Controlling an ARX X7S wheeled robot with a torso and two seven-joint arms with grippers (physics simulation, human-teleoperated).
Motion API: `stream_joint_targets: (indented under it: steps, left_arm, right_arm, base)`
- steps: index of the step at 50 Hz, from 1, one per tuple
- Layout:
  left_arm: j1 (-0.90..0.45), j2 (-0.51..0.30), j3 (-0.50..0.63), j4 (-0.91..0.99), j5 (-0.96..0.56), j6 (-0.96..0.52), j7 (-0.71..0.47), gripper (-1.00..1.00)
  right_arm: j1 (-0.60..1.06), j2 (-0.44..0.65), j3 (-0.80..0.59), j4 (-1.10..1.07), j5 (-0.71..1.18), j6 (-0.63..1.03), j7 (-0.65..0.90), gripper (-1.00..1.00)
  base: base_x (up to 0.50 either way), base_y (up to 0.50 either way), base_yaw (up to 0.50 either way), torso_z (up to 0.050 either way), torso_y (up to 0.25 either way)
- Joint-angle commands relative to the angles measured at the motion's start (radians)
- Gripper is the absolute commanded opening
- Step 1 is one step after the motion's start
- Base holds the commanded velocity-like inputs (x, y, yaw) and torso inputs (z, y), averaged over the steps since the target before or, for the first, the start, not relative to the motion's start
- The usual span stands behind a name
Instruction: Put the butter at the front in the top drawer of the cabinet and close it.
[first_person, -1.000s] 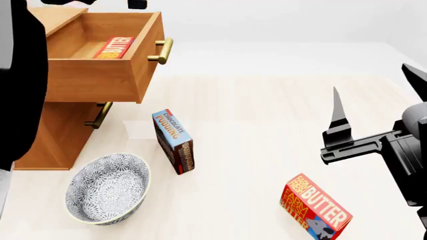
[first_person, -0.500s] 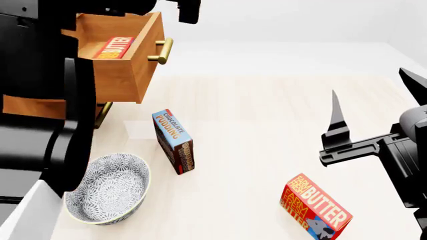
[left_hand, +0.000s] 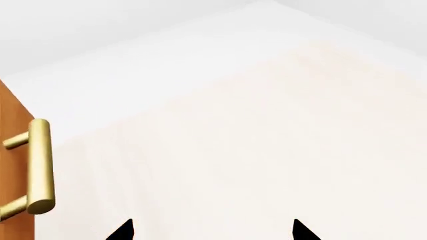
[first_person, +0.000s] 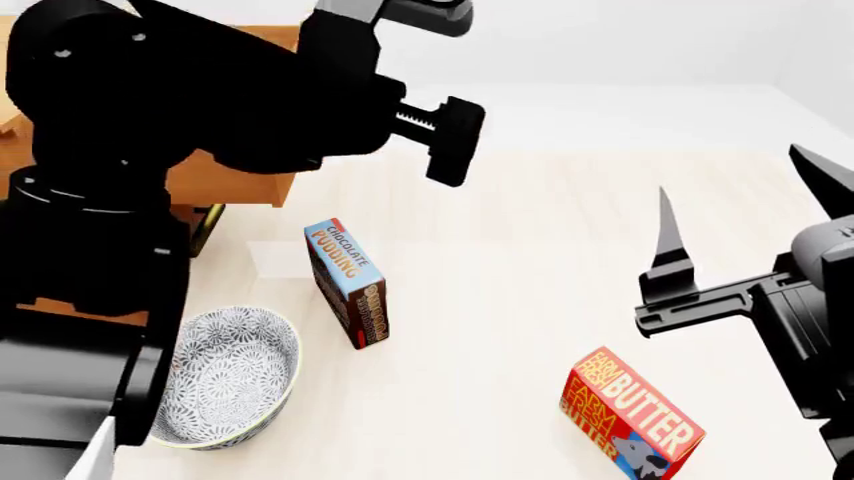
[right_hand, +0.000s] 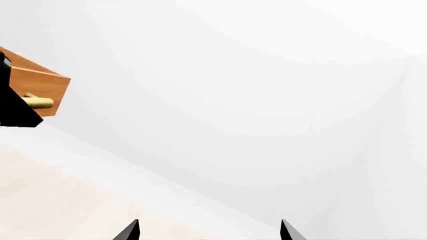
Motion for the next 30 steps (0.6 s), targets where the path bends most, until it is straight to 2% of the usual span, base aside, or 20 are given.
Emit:
stream_joint_targets:
  steps: [1, 13, 30]
  left_arm:
    - [0.064, -0.025, 0.098, 0.018, -0.111, 0.035, -0.061, 1.00]
    - [0.104, -0.029, 0.197, -0.020, -0.047, 0.139, 0.014, 1.00]
    - [0.079, 0.036, 0.248, -0.199, 0.044, 0.322, 0.102, 1.00]
  right_arm:
    - [-0.013, -0.002, 0.015, -0.002, 0.016, -0.009, 0.007, 1.00]
    - [-0.026, -0.006, 0.019, -0.004, 0.025, -0.016, 0.016, 1.00]
    - [-0.050, -0.008, 0.041, -0.004, 0.050, -0.033, 0.029, 1.00]
  base:
    - [0.00, 0.00, 0.00, 0.000, 0.000]
    - [0.00, 0.00, 0.00, 0.000, 0.000]
    - [0.00, 0.00, 0.00, 0.000, 0.000]
